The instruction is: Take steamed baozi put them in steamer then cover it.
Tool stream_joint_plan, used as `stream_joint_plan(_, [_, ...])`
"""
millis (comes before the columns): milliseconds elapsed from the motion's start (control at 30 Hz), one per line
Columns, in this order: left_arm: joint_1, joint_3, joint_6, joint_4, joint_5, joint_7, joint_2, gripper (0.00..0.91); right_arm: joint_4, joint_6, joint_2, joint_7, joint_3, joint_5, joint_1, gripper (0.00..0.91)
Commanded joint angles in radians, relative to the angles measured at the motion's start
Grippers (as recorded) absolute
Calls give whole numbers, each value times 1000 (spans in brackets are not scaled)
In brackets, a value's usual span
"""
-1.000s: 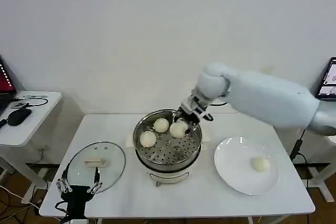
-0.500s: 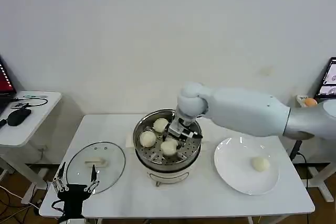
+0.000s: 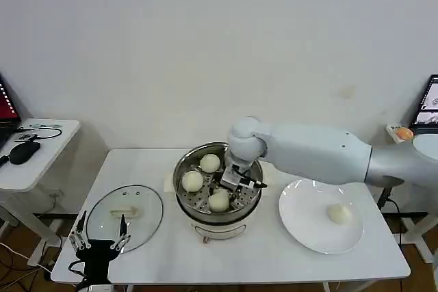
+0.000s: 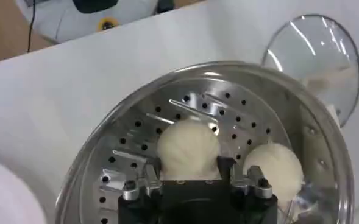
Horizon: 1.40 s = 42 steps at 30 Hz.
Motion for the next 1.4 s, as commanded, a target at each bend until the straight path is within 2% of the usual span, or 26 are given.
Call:
stream_joint_plan(33, [-1, 2, 0, 2, 1, 1, 0, 907, 7, 39, 0, 11, -4, -12, 1, 907])
stream_joint_plan(367, [-3, 8, 1, 1, 5, 9, 0, 907, 14, 47, -40, 12, 11, -7, 35, 907])
stream_joint_plan(633, [-14, 19, 3, 3, 3, 9, 8, 907, -57, -11, -131, 0, 71, 47, 93, 907])
stream_joint_plan(767, [-17, 27, 4, 0, 1, 11, 18, 907, -82, -42, -216, -10, 65, 79, 138, 907])
stream_joint_plan(933, [-30, 32, 10, -2, -7, 17, 38, 907, -30, -138, -388, -22, 44, 113, 151, 907])
stream_joint_plan(1167, [-50, 39, 14, 5, -30, 26, 68, 907, 86, -237, -646, -8, 52, 68, 78, 907])
stream_joint_plan(1400, [-74, 56, 14, 22, -29, 28, 75, 907, 113, -272, -774, 14, 58, 9, -29, 907])
